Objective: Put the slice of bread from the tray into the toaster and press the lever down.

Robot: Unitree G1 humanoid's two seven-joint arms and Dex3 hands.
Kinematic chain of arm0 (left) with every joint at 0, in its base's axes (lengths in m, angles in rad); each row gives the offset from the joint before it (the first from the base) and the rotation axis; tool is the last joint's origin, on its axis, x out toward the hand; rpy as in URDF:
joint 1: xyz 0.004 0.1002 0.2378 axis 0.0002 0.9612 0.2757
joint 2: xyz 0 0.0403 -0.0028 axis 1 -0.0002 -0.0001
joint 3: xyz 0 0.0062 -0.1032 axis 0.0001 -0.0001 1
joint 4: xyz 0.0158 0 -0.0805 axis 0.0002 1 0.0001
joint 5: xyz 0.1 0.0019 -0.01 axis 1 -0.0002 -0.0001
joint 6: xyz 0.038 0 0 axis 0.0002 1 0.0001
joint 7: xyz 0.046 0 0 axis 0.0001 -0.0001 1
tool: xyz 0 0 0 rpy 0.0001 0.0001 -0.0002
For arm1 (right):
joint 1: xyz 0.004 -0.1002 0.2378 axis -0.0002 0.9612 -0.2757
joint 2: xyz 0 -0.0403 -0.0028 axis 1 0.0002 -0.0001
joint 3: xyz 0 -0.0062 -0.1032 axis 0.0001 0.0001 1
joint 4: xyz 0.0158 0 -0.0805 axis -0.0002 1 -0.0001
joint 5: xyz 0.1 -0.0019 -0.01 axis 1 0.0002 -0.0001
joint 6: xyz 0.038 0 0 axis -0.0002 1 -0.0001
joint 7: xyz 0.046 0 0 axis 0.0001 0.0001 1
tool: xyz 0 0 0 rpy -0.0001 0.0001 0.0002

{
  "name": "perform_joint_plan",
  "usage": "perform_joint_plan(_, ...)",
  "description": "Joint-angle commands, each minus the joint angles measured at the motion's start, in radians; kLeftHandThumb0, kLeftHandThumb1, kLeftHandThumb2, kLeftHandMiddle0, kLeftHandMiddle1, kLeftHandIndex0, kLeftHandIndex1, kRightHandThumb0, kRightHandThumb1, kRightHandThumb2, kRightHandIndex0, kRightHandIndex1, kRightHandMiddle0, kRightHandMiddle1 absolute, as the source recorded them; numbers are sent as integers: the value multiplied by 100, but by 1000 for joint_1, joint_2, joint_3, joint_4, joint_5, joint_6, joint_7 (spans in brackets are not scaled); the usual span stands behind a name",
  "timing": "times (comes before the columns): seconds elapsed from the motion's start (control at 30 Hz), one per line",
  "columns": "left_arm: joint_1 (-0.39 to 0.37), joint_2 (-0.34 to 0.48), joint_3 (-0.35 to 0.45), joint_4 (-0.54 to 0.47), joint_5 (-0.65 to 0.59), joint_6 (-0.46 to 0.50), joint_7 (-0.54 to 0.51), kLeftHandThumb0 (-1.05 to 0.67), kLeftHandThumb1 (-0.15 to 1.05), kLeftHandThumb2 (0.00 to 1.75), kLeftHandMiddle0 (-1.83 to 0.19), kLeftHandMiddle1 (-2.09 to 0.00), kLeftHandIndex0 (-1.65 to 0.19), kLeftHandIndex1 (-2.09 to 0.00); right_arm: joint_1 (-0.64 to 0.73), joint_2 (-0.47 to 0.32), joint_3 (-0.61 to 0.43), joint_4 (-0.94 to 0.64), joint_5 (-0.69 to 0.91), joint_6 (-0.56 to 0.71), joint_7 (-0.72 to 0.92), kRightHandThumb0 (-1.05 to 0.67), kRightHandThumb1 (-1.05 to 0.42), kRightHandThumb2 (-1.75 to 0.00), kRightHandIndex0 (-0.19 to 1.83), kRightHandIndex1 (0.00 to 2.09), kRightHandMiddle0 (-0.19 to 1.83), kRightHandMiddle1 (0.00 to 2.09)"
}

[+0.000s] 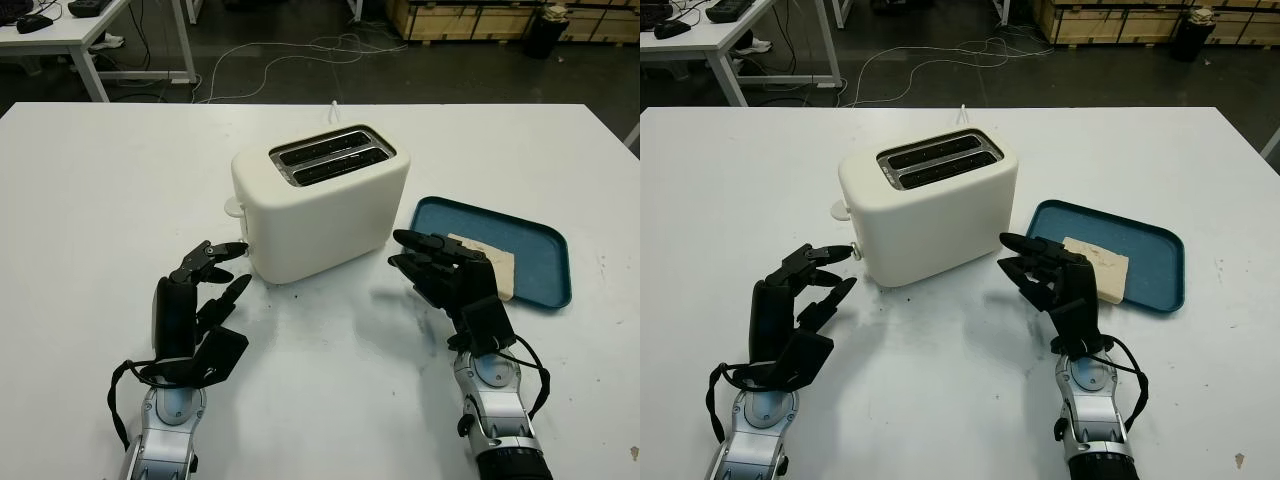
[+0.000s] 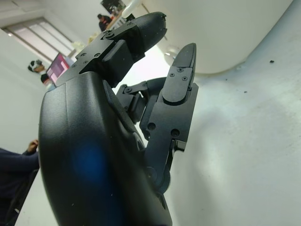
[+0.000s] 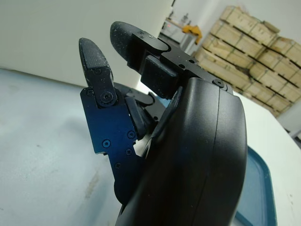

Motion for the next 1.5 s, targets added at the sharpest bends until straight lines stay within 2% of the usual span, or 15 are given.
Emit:
perform_joint_plan(0.0,-7,-2,-5,-2,-11,9,-7,-26,92,12,-57,-121,-66,-63,-6,-2,3,3,-6,-5,-5,-41,-80,0,92,63,113,0)
perform_joint_plan(0.3,-5,-6,-11,-11,-19,14,-14,-23,92,13,-57,-123,-66,-64,1,-2,8,-7,-8,5,-4,-42,-80,0,91,63,113,0)
perform_joint_plan(0.43,-6,-6,-10,-9,-21,11,-12,-23,92,13,-58,-125,-66,-65,13,-17,4,-19,1,-44,18,-41,-81,0,90,62,112,0)
perform_joint_plan(0.53,-5,-4,-10,-15,-21,18,-17,-24,92,14,-56,-125,-65,-66,46,-47,-10,-64,-88,-120,-43,-44,-81,0,88,60,109,0)
perform_joint_plan(0.8,-12,0,-4,-9,-33,11,-19,-24,92,13,-58,-126,-65,-67,121,-219,-110,-124,-404,-348,-263,-45,-83,0,81,37,91,0)
perform_joint_plan(1.0,-17,-3,-7,-13,-30,19,-24,-24,92,13,-58,-126,-64,-67,132,-339,-145,-91,-539,-382,-367,-43,-83,0,73,21,78,0)
perform_joint_plan(1.23,-19,0,-4,-6,-39,9,-26,-24,92,13,-58,-127,-64,-68,134,-462,-136,-32,-664,-353,-442,-46,-80,0,67,10,69,0)
perform_joint_plan(1.47,-18,-2,-5,-9,-41,11,-26,-25,92,13,-57,-127,-64,-69,137,-549,-96,-39,-747,-206,-376,-59,-77,0,50,0,51,0)
